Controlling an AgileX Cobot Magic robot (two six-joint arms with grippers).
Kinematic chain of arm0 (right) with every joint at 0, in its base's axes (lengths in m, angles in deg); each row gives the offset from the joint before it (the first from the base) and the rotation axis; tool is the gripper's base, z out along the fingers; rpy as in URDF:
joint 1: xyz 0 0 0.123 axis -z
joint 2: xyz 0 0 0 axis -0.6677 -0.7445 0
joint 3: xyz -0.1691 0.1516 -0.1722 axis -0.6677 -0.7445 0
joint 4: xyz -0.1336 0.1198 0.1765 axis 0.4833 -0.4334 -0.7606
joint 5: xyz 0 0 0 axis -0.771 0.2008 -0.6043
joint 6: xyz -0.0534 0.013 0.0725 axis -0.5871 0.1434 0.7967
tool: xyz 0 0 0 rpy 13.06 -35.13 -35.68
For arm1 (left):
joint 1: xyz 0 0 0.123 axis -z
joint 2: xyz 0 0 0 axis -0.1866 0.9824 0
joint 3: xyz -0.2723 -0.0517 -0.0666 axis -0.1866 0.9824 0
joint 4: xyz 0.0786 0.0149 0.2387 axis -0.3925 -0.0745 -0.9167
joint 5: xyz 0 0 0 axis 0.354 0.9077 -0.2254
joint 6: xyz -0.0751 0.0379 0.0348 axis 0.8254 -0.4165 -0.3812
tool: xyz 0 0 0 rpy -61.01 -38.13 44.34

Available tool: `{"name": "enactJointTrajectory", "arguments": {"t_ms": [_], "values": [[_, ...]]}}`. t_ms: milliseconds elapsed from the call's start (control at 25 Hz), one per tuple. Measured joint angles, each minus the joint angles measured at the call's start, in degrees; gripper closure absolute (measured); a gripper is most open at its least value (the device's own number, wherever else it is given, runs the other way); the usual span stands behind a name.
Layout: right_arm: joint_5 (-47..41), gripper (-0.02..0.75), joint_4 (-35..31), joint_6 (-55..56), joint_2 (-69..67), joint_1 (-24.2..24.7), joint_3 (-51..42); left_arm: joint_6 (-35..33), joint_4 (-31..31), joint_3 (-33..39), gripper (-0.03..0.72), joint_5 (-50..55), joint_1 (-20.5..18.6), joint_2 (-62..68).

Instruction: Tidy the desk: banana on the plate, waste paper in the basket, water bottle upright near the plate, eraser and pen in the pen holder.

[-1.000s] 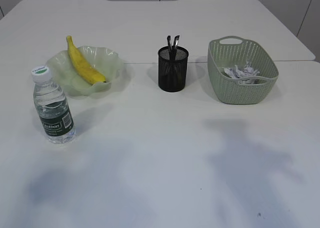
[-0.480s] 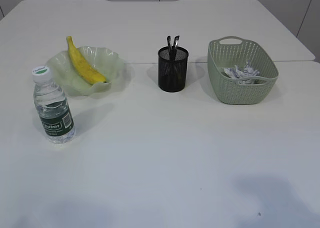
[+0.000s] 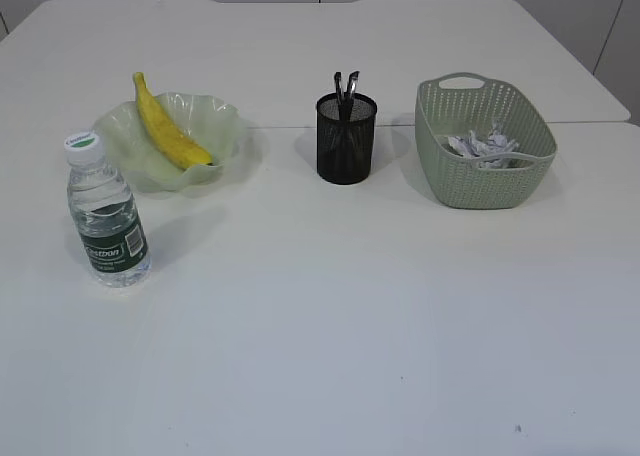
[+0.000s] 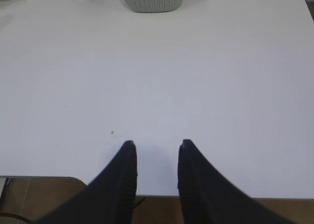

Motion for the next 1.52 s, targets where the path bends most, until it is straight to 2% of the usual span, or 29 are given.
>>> {"name": "enactJointTrajectory", "arguments": {"t_ms": [320,600,920,1520], "values": [[-0.49,0.519,0.00,-1.92,14.44,0.00,-6.68,0.00,-1.12,0.36,0.178,0.13,0.00,-1.98],[-0.49,0.519,0.00,-2.79,14.96,0.00,-9.68,0.05,-6.43,0.54,0.178,0.13,0.00,-2.02],[1.53,0.517,0.00,-7.23,14.96,0.00,-10.01,0.05,-6.55,0.94,0.178,-0.88,0.00,-2.02],[6.78,0.502,0.11,-7.23,14.96,0.00,-12.90,0.05,-6.56,4.28,0.167,-8.22,0.00,-2.02]]}}
